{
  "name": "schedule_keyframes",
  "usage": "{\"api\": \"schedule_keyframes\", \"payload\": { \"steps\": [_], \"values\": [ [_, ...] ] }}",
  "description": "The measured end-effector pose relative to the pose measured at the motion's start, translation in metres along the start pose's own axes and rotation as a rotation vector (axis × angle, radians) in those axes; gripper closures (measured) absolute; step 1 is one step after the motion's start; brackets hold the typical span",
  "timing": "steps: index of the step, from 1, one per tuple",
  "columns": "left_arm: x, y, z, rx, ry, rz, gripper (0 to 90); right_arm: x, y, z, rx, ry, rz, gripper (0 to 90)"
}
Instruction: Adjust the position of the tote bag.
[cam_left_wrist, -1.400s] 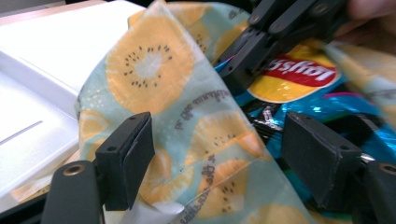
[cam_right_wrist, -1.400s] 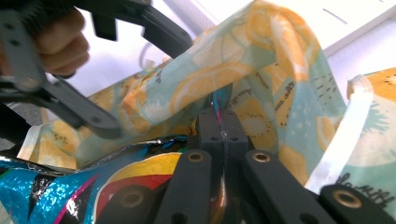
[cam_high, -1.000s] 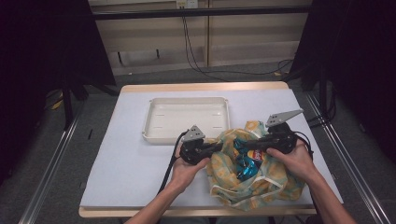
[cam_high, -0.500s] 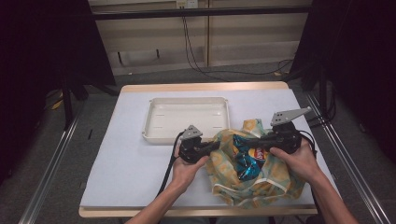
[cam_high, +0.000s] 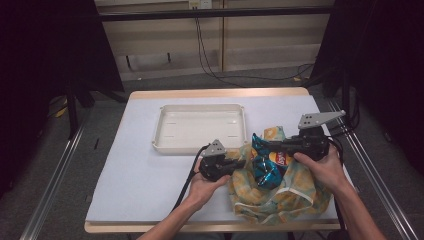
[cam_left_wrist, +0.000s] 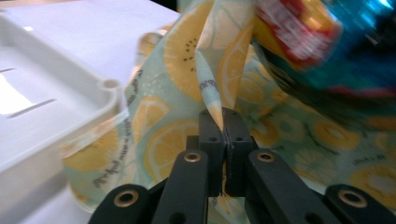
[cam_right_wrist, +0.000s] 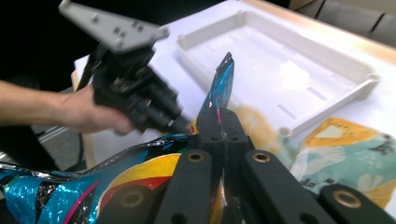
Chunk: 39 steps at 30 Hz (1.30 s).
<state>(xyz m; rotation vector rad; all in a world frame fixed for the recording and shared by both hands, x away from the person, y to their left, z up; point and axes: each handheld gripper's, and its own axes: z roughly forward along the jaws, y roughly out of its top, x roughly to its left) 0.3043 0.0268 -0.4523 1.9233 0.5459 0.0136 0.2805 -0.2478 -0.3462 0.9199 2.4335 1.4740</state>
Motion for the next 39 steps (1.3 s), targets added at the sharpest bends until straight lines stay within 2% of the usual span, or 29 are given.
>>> {"api": "schedule_keyframes", "payload": {
  "steps": [3, 6, 8, 11, 16, 18, 19, 20, 21, 24, 25, 27, 30, 31, 32, 33, 35, 36, 37, 39],
  "values": [
    [-0.006, 0.001, 0.002, 0.009, -0.01, 0.015, 88.5, -0.001, 0.002, -0.004, -0.016, -0.021, 0.006, 90.0],
    [-0.011, 0.002, 0.003, 0.025, 0.0, 0.055, 88.4, -0.002, 0.007, -0.01, -0.031, -0.074, 0.006, 90.0],
    [-0.01, 0.001, 0.003, 0.024, 0.003, 0.045, 88.4, -0.003, 0.008, -0.01, -0.018, -0.097, -0.009, 90.0],
    [-0.008, 0.0, 0.001, 0.03, 0.009, 0.042, 87.8, -0.003, 0.01, -0.009, -0.02, -0.114, 0.003, 90.0],
    [-0.008, -0.001, 0.001, 0.031, 0.011, 0.031, 87.0, -0.003, 0.015, -0.01, -0.019, -0.109, -0.012, 90.0],
    [-0.009, -0.002, 0.002, 0.038, 0.004, 0.049, 87.0, -0.001, 0.019, -0.012, -0.064, -0.121, -0.025, 90.0],
    [-0.009, -0.002, 0.002, 0.032, -0.008, 0.051, 86.9, -0.001, 0.02, -0.013, -0.072, -0.1, -0.03, 90.0],
    [-0.009, -0.002, 0.002, 0.032, -0.008, 0.051, 86.4, -0.001, 0.02, -0.013, -0.072, -0.1, -0.03, 90.0],
    [-0.011, -0.003, 0.004, 0.021, -0.027, 0.059, 85.8, -0.002, 0.021, -0.012, -0.088, -0.075, -0.026, 90.0],
    [-0.012, -0.004, 0.006, 0.033, -0.029, 0.07, 85.6, -0.001, 0.024, -0.012, -0.101, -0.078, -0.019, 90.0],
    [-0.013, -0.005, 0.008, 0.045, -0.027, 0.075, 85.5, -0.001, 0.026, -0.011, -0.117, -0.062, -0.011, 90.0],
    [-0.013, -0.005, 0.008, 0.043, -0.028, 0.076, 83.2, -0.002, 0.028, -0.01, -0.129, -0.061, -0.007, 90.0],
    [-0.012, -0.002, 0.003, 0.025, -0.019, 0.056, 73.9, -0.002, 0.029, -0.008, -0.15, -0.09, 0.007, 90.0],
    [-0.012, 0.0, -0.001, 0.013, -0.008, 0.048, 71.0, -0.003, 0.028, -0.007, -0.15, -0.118, 0.011, 90.0],
    [-0.012, 0.0, -0.001, 0.013, -0.008, 0.048, 66.4, -0.003, 0.028, -0.007, -0.15, -0.118, 0.011, 90.0],
    [-0.013, 0.006, -0.009, -0.022, -0.016, 0.036, 64.1, -0.005, 0.024, -0.004, -0.154, -0.136, 0.022, 90.0],
    [-0.017, 0.013, -0.019, -0.054, -0.014, 0.043, 61.7, -0.007, 0.02, -0.003, -0.162, -0.145, 0.045, 90.0],
    [-0.017, 0.013, -0.019, -0.054, -0.014, 0.043, 58.5, -0.007, 0.02, -0.003, -0.162, -0.145, 0.045, 90.0],
    [-0.021, 0.02, -0.026, -0.08, -0.03, 0.051, 56.2, -0.009, 0.017, -0.001, -0.166, -0.165, 0.06, 90.0],
    [-0.026, 0.023, -0.031, -0.088, -0.032, 0.071, 54.1, -0.01, 0.014, 0.001, -0.173, -0.173, 0.066, 90.0]
  ]
}}
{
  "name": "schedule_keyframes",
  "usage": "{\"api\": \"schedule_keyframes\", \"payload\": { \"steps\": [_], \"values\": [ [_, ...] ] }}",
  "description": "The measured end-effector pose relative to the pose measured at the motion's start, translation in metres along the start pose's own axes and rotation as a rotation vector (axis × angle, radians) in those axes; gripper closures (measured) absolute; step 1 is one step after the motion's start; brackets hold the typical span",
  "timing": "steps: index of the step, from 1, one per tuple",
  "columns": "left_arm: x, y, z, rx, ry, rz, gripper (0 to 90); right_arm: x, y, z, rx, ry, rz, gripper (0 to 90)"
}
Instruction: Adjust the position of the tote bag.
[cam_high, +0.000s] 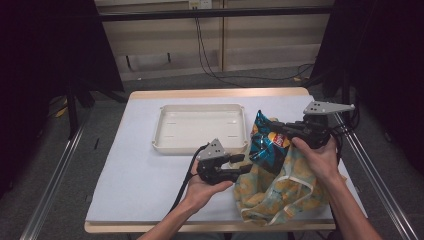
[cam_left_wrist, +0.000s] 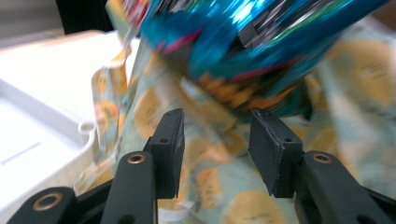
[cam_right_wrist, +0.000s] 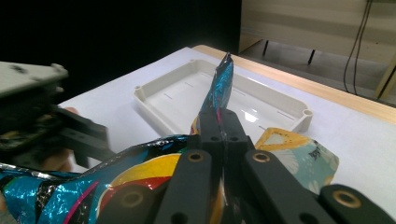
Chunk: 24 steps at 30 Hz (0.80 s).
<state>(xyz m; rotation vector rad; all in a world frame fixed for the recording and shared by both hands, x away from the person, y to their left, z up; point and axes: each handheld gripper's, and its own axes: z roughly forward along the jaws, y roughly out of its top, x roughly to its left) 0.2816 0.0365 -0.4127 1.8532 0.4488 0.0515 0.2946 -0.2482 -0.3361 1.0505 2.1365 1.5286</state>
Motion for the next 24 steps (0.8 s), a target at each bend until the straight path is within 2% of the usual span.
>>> {"api": "schedule_keyframes", "payload": {
  "steps": [2, 4, 6, 7, 8, 9, 10, 11, 12, 16, 19, 20, 24],
  "values": [
    [-0.003, 0.002, -0.001, -0.001, -0.006, -0.002, 50.7, 0.0, -0.001, 0.001, -0.004, -0.013, 0.002, 90.0],
    [-0.005, 0.003, 0.0, -0.014, -0.018, -0.017, 43.0, 0.001, -0.002, 0.003, -0.013, -0.023, 0.009, 90.0],
    [-0.007, 0.005, 0.003, -0.012, -0.013, -0.032, 31.5, 0.002, -0.004, 0.006, -0.015, -0.04, 0.008, 90.0],
    [-0.007, 0.007, 0.007, -0.021, -0.019, -0.051, 28.6, 0.003, -0.005, 0.007, -0.013, -0.04, 0.001, 90.0],
    [-0.007, 0.007, 0.007, -0.021, -0.019, -0.051, 24.7, 0.004, -0.005, 0.008, -0.007, -0.036, 0.001, 90.0],
    [-0.005, 0.008, 0.01, -0.048, -0.031, -0.103, 21.8, 0.006, -0.006, 0.01, 0.001, -0.041, -0.004, 90.0],
    [-0.004, 0.008, 0.012, -0.054, -0.042, -0.123, 20.0, 0.007, -0.007, 0.012, 0.006, -0.04, -0.004, 90.0],
    [-0.004, 0.008, 0.012, -0.054, -0.042, -0.123, 16.1, 0.008, -0.009, 0.014, 0.013, -0.044, -0.009, 90.0],
    [-0.004, 0.009, 0.016, -0.049, -0.043, -0.16, 13.0, 0.009, -0.01, 0.015, 0.01, -0.051, -0.004, 90.0],
    [0.0, 0.008, 0.019, -0.065, -0.022, -0.203, 8.7, 0.012, -0.015, 0.02, 0.013, -0.063, -0.014, 90.0],
    [0.003, 0.009, 0.021, -0.066, -0.011, -0.207, 9.7, 0.013, -0.017, 0.02, 0.008, -0.057, -0.015, 90.0],
    [0.006, 0.01, 0.022, -0.064, 0.001, -0.223, 9.9, 0.015, -0.019, 0.021, 0.006, -0.051, -0.011, 90.0],
    [0.01, 0.01, 0.024, -0.063, 0.0, -0.231, 14.3, 0.017, -0.02, 0.022, 0.006, -0.053, 0.003, 90.0]
  ]
}}
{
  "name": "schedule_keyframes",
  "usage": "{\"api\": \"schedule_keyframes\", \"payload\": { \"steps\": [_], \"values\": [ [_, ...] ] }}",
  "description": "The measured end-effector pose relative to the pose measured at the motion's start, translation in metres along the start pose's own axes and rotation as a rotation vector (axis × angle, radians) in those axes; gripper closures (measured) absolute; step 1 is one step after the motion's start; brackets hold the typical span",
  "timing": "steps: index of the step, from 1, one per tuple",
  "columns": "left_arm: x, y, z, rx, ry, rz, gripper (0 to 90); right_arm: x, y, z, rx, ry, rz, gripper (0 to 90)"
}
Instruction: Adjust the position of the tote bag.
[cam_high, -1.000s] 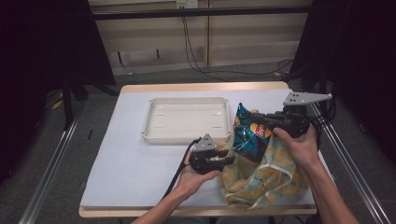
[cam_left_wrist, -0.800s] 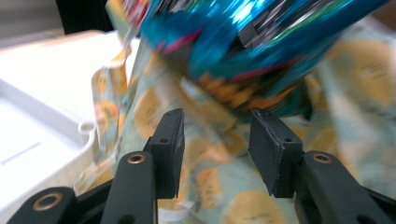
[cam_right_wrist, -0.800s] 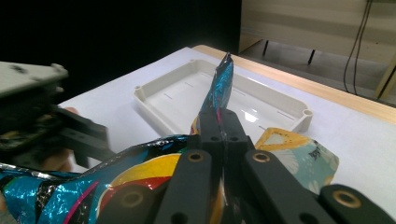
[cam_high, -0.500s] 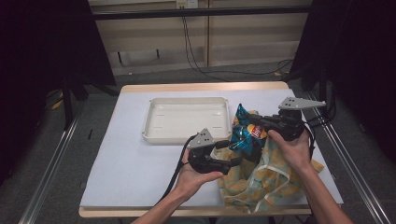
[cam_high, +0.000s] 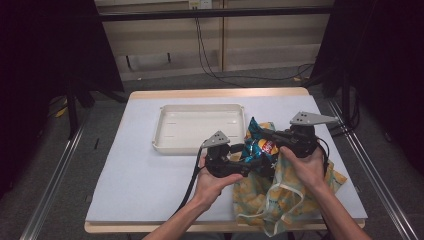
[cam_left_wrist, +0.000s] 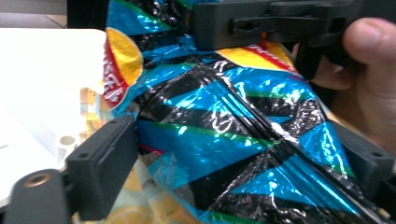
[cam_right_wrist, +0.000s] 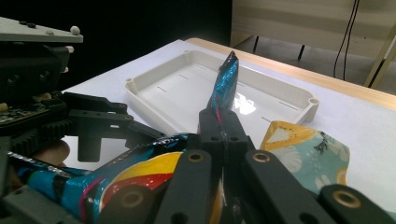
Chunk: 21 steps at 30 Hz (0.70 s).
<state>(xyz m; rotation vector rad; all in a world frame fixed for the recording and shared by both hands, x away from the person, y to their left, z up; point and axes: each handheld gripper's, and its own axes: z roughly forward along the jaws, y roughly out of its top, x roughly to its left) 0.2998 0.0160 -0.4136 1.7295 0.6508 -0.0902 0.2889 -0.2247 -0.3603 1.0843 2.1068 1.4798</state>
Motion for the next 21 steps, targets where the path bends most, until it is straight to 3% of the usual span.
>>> {"api": "schedule_keyframes", "payload": {
  "steps": [3, 5, 10, 15, 20, 21],
  "values": [
    [0.002, -0.001, 0.001, 0.023, 0.005, 0.004, 20.4, 0.0, 0.0, -0.001, -0.004, 0.002, 0.005, 90.0],
    [0.004, -0.001, 0.002, 0.03, -0.024, -0.006, 27.7, 0.003, 0.0, -0.002, -0.014, -0.002, 0.013, 90.0],
    [0.001, 0.0, 0.0, 0.05, -0.037, 0.034, 50.1, 0.004, 0.0, -0.003, -0.013, 0.007, 0.004, 90.0],
    [0.0, 0.001, -0.002, 0.06, -0.041, 0.051, 62.1, -0.001, -0.003, -0.003, -0.017, 0.023, 0.024, 88.8],
    [-0.001, 0.002, -0.004, 0.088, -0.059, 0.083, 74.0, -0.005, -0.004, -0.009, -0.037, 0.024, 0.037, 69.1],
    [-0.001, 0.002, -0.004, 0.088, -0.059, 0.083, 76.0, -0.005, -0.004, -0.009, -0.037, 0.024, 0.037, 69.1]
  ]
}}
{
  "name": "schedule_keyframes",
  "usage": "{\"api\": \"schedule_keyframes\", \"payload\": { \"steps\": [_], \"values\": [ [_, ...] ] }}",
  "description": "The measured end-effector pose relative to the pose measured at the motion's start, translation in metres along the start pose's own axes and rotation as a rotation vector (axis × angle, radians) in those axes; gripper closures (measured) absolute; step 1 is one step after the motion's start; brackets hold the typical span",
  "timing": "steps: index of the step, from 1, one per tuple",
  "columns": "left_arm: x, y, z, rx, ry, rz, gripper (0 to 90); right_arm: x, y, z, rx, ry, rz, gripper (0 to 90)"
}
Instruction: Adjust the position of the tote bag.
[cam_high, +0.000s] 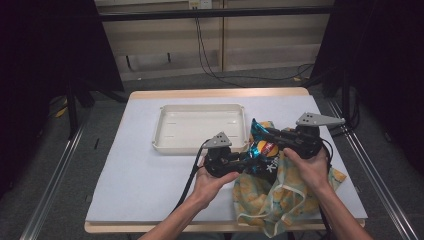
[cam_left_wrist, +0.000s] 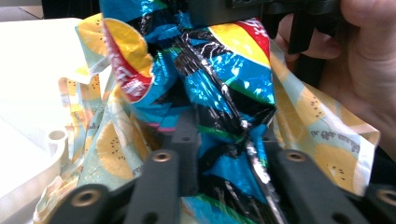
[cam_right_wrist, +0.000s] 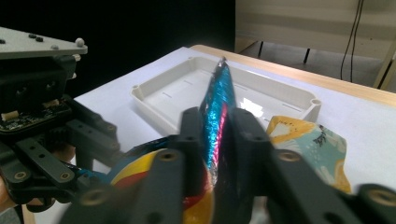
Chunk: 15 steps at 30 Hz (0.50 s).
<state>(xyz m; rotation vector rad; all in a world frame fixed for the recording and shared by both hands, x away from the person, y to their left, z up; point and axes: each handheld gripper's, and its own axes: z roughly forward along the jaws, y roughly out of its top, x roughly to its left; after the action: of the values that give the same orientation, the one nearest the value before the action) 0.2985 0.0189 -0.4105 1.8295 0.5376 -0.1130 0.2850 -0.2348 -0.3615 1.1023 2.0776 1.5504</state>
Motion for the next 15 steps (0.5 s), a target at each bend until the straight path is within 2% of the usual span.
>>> {"api": "schedule_keyframes", "payload": {
  "steps": [1, 2, 5, 6, 7, 10, 11, 14, 15],
  "values": [
    [-0.001, 0.0, 0.0, 0.002, -0.003, -0.003, 76.9, -0.002, 0.0, -0.003, -0.003, 0.003, 0.001, 62.1],
    [-0.002, 0.0, 0.001, 0.008, -0.009, 0.012, 77.5, -0.003, 0.0, -0.005, -0.007, 0.008, 0.003, 59.1],
    [-0.005, 0.001, 0.002, 0.021, -0.006, 0.023, 78.6, -0.004, 0.001, -0.013, -0.019, 0.014, 0.008, 47.6],
    [-0.005, 0.001, 0.002, 0.021, -0.006, 0.023, 78.7, -0.004, 0.001, -0.013, -0.019, 0.014, 0.008, 47.6],
    [-0.007, 0.003, 0.0, 0.018, -0.01, 0.027, 78.7, -0.005, 0.0, -0.018, -0.02, 0.01, 0.009, 41.4],
    [-0.008, 0.006, -0.003, 0.008, -0.014, 0.03, 78.7, -0.006, 0.0, -0.026, -0.033, 0.0, 0.012, 36.2],
    [-0.007, 0.01, -0.007, 0.001, -0.013, 0.034, 78.7, -0.007, -0.001, -0.034, -0.035, -0.007, 0.017, 32.5],
    [-0.007, 0.013, -0.01, 0.002, -0.006, 0.04, 78.6, -0.008, -0.007, -0.045, -0.028, -0.024, 0.019, 31.9],
    [-0.006, 0.016, -0.014, -0.003, -0.005, 0.056, 78.6, -0.008, -0.01, -0.048, -0.028, -0.028, 0.018, 31.4]
  ]
}}
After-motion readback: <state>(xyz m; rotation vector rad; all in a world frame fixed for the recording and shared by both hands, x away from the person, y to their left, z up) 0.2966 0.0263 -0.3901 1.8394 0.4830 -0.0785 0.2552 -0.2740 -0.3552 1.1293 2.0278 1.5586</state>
